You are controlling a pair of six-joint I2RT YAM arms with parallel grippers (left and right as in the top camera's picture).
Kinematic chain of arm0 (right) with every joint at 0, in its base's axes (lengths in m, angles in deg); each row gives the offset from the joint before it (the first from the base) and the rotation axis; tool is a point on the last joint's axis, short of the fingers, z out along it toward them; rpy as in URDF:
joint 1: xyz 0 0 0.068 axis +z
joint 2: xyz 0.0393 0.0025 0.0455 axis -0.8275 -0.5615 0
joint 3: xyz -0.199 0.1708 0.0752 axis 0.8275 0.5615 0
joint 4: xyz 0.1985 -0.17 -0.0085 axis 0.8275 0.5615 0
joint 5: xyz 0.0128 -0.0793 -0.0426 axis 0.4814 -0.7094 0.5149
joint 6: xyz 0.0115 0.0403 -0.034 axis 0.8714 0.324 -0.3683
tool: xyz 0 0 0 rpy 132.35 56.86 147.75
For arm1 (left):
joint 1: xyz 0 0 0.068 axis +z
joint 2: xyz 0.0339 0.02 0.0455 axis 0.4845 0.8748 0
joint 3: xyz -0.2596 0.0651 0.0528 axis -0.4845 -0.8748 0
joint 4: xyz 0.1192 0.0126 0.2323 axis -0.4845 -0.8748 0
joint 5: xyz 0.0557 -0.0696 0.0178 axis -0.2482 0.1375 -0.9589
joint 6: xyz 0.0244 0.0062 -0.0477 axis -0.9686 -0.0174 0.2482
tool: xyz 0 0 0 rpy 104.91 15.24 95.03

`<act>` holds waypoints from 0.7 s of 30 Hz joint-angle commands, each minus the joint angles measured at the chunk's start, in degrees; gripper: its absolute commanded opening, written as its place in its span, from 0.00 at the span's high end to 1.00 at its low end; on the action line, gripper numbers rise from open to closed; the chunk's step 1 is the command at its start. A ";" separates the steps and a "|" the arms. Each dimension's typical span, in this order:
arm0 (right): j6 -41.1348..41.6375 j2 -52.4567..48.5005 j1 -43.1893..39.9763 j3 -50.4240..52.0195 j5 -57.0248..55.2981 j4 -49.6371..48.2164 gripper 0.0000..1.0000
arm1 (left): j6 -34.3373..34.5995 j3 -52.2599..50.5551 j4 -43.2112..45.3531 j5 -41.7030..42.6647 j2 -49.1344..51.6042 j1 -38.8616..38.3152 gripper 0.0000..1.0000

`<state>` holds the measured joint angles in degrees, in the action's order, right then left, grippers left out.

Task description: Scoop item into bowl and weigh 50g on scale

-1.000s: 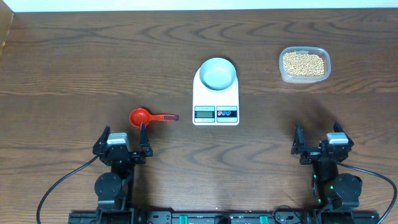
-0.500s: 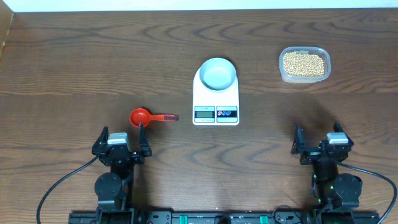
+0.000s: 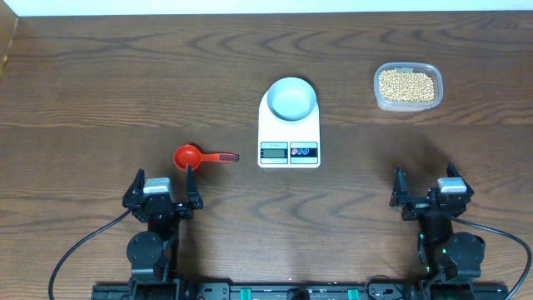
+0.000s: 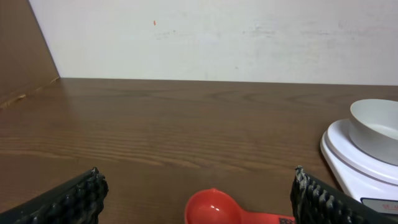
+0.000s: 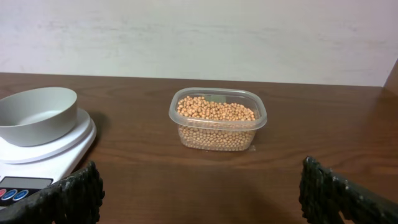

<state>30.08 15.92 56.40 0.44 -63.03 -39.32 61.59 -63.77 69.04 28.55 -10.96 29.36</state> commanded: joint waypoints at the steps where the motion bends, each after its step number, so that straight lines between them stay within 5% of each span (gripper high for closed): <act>1: -0.61 0.24 0.24 0.09 0.31 0.17 0.01 | 2.21 -0.13 -0.15 -1.62 -0.24 0.09 0.04; 13: -0.61 0.24 0.24 0.09 0.31 0.17 0.01 | 7.43 2.27 -0.31 -1.88 3.39 0.09 0.04; 21: -0.61 0.24 0.24 0.09 0.31 0.17 0.01 | 9.55 2.25 13.16 -15.96 13.66 0.09 0.04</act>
<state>30.08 15.90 56.40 0.44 -63.01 -39.38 70.24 -63.16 78.15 18.41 -0.80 29.34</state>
